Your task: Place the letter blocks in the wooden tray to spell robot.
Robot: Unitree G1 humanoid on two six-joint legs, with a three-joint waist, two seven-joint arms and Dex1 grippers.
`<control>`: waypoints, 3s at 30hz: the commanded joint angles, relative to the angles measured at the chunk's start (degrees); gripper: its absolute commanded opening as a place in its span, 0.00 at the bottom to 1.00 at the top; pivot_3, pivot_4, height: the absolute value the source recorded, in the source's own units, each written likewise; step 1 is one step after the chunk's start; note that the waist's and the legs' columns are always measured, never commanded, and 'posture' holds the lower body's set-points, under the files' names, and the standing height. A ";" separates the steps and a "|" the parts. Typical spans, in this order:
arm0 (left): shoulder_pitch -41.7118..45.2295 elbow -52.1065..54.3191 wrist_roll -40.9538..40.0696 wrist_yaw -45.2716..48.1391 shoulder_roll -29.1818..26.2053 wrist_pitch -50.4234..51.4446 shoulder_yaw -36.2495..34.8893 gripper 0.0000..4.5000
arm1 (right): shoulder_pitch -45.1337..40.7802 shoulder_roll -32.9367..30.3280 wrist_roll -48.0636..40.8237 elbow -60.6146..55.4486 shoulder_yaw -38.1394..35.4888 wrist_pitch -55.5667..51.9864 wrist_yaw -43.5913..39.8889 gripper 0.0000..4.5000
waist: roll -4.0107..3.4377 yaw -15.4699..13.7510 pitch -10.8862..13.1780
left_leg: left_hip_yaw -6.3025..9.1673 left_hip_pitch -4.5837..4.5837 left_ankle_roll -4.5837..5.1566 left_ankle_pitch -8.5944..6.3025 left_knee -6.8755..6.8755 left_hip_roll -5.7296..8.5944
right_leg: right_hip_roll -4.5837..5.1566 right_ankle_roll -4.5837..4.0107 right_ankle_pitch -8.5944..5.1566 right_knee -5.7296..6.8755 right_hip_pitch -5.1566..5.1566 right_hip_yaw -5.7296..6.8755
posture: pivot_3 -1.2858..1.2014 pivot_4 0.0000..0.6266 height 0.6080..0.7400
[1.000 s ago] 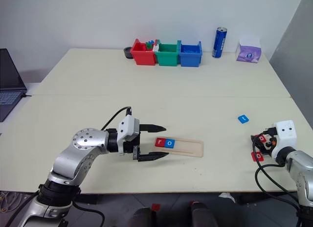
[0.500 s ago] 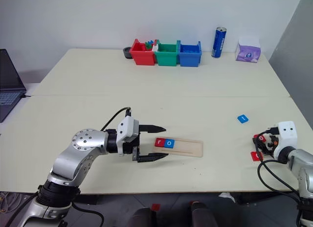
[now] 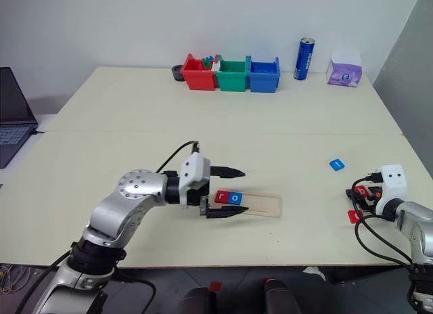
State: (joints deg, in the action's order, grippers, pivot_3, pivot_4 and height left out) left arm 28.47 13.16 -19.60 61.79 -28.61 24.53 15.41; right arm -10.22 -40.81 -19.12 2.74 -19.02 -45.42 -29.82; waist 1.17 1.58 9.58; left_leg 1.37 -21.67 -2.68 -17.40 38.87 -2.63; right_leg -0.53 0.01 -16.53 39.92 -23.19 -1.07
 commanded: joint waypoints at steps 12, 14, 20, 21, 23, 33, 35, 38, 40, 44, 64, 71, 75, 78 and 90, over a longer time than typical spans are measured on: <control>6.83 -0.44 2.54 -1.15 3.45 4.37 5.15 1.00 | 1.35 -0.25 0.85 0.05 0.37 -1.36 1.17 0.64 | -0.01 -0.01 0.00 | 0.02 0.00 0.00 0.00 0.00 0.00 | -0.01 0.00 0.00 0.00 0.00 0.01 | 0.52 0.24 1.00; 6.70 -0.43 2.57 -0.89 3.02 4.35 4.87 1.00 | 1.26 -0.26 1.01 0.25 0.57 -1.25 1.35 0.48 | 0.00 -0.01 0.00 | 0.02 0.00 0.00 0.00 0.00 0.00 | -0.01 0.00 0.00 0.00 0.00 0.01 | 0.52 0.24 1.00; 6.45 -0.26 2.17 -0.83 2.07 4.69 4.14 1.00 | 1.25 -0.31 1.32 -0.33 1.24 -1.09 1.78 0.33 | 0.00 0.00 -0.01 | 0.01 0.00 0.00 0.00 0.00 0.00 | 0.00 0.00 0.00 0.00 0.00 0.00 | 0.52 0.24 1.00; 6.24 -0.10 2.09 -0.82 1.90 4.72 4.08 1.00 | 1.48 -0.44 1.31 -1.20 1.41 -0.82 1.57 0.33 | 0.00 0.00 -0.01 | 0.01 0.00 -0.01 0.00 0.01 0.00 | 0.00 0.00 0.00 0.00 0.01 0.00 | 0.52 0.24 1.00; 5.83 0.07 2.01 -0.81 1.49 4.69 3.91 1.00 | 2.22 -1.16 1.40 -4.04 1.87 -0.10 0.84 0.33 | 0.00 0.00 -0.01 | 0.01 0.00 0.00 0.00 0.01 0.00 | 0.00 0.01 0.00 0.00 0.01 0.00 | 0.52 0.24 1.00; 0.66 -0.64 0.45 0.87 -6.28 2.98 -3.21 1.00 | 5.48 4.45 -4.85 -38.60 0.95 -18.88 9.21 0.33 | -0.21 0.16 0.07 | 0.16 0.00 -0.01 0.00 -0.09 -0.12 | -0.14 -0.02 -0.05 0.01 -0.04 0.07 | 0.52 0.24 1.00; -1.15 -0.51 0.35 2.26 -8.35 1.71 -4.25 1.00 | 7.19 11.13 -3.97 -44.24 3.77 -22.75 14.93 0.33 | -0.21 0.05 0.07 | 0.21 -0.02 -0.01 0.01 -0.10 -0.12 | -0.13 0.21 -0.20 0.00 -0.06 0.13 | 0.52 0.24 1.00; -2.61 -0.07 0.11 3.22 -9.69 0.70 -5.15 1.00 | 8.58 20.17 -0.21 -47.46 7.31 -24.82 23.61 0.33 | -0.22 -0.14 0.08 | 0.18 -0.08 -0.02 0.01 -0.08 -0.11 | -0.08 0.21 -0.20 -0.02 -0.08 0.11 | 0.52 0.24 1.00; -3.11 0.88 -0.47 3.43 -9.48 0.86 -5.40 1.00 | 9.17 24.73 2.35 -47.44 8.94 -24.29 28.04 0.33 | -0.22 -0.25 0.08 | 0.07 -0.13 -0.04 0.02 -0.07 0.01 | 0.11 0.24 -0.20 0.00 -0.13 0.09 | 0.52 0.24 1.00; -3.97 3.10 -1.87 3.77 -9.06 1.27 -4.95 1.00 | 10.43 30.15 5.71 -47.31 12.57 -23.45 32.99 0.33 | -0.21 -0.18 0.08 | 0.03 -0.17 -0.03 0.01 0.00 0.07 | 0.17 0.37 -0.14 -0.12 -0.13 0.01 | 0.52 0.24 1.00; -5.01 3.79 -0.45 3.41 -8.33 -0.80 -2.96 1.00 | 9.16 37.44 9.78 -48.87 14.32 -18.32 34.82 0.99 | -0.21 0.10 0.07 | 0.07 -0.12 -0.01 0.00 -0.08 -0.03 | 0.04 0.31 -0.18 -0.08 -0.14 0.07 | 0.52 0.24 1.00; -5.28 2.70 -0.34 3.15 -8.65 -1.34 -3.58 1.00 | 5.38 25.98 4.30 -51.91 10.51 -18.29 23.28 0.99 | -0.21 0.15 0.08 | 0.09 -0.12 0.00 0.00 -0.10 -0.02 | 0.01 0.31 -0.19 -0.09 -0.14 0.08 | 0.52 0.24 1.00; -5.20 2.42 -0.67 2.91 -8.23 -1.28 -3.49 1.00 | 5.79 8.87 1.52 -46.32 9.90 -7.87 5.39 0.99 | -0.19 0.08 0.09 | 0.08 -0.13 0.01 -0.01 -0.08 0.03 | 0.04 0.30 -0.18 -0.15 -0.11 0.09 | 0.52 0.24 1.00; -5.33 2.36 -0.87 2.76 -7.80 -1.59 -3.23 1.00 | 7.36 -4.07 -1.15 -39.45 7.64 -0.22 -10.08 0.99 | -0.17 0.03 0.12 | 0.10 -0.13 0.03 -0.02 -0.12 0.04 | 0.04 0.29 -0.17 -0.29 -0.06 0.13 | 0.52 0.24 1.00; -4.00 3.45 -0.44 2.75 -5.11 -1.18 -0.58 1.00 | 1.98 -17.50 3.59 -18.91 18.47 19.67 -31.79 0.99 | -0.11 0.08 0.15 | 0.09 -0.14 0.07 -0.04 -0.08 0.02 | 0.02 0.03 -0.01 -0.35 -0.03 0.10 | 0.52 0.24 1.00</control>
State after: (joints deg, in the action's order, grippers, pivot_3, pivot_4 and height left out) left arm 23.34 15.07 -19.99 64.40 -34.05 24.06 14.42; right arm -6.69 -57.70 -16.45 -16.68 -1.02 -28.04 -59.96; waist 1.06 1.66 9.73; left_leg 1.44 -21.80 -2.62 -17.44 38.81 -2.61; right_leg -0.51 0.04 -16.54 39.58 -23.23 -0.98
